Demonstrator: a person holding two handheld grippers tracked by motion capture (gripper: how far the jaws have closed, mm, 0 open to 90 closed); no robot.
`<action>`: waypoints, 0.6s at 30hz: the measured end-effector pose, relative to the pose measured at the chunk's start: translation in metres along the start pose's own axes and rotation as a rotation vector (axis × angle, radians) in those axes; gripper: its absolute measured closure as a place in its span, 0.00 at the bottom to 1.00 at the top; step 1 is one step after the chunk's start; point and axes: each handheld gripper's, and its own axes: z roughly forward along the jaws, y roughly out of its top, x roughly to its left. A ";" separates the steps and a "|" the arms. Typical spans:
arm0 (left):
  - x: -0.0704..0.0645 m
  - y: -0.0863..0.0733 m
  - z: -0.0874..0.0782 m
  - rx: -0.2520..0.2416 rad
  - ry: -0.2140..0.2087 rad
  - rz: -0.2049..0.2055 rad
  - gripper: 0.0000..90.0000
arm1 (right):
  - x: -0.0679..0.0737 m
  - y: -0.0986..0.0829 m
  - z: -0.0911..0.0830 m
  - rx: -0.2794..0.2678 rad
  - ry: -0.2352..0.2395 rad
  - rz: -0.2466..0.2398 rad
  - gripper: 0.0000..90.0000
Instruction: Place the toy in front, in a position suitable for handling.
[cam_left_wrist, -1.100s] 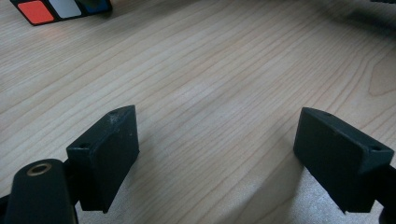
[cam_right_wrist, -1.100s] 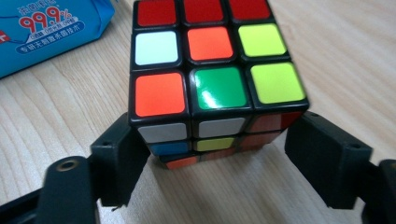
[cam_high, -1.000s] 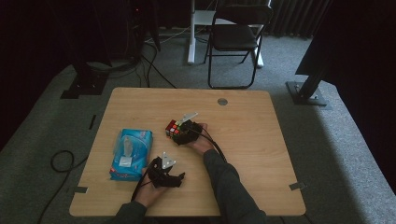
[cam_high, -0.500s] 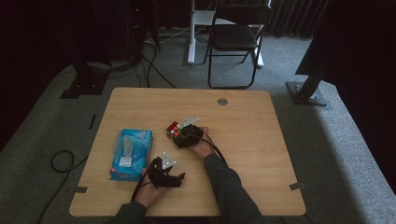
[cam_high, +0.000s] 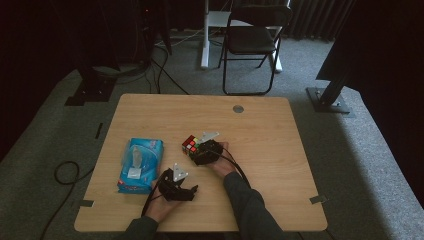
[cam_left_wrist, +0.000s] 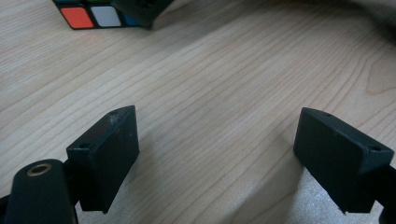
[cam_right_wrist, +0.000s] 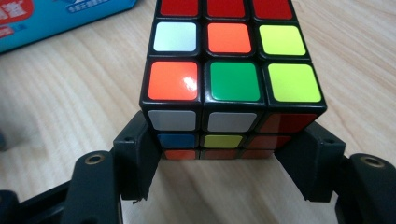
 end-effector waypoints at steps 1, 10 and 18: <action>0.000 0.000 0.000 0.000 0.000 0.000 0.16 | 0.001 -0.002 -0.001 -0.003 0.004 -0.002 0.38; 0.004 -0.001 -0.010 -0.012 0.000 -0.058 0.39 | 0.009 -0.013 -0.013 -0.008 0.011 -0.011 0.38; 0.003 0.008 -0.031 -0.054 -0.003 -0.043 0.42 | 0.014 -0.021 -0.021 -0.014 0.004 -0.007 0.38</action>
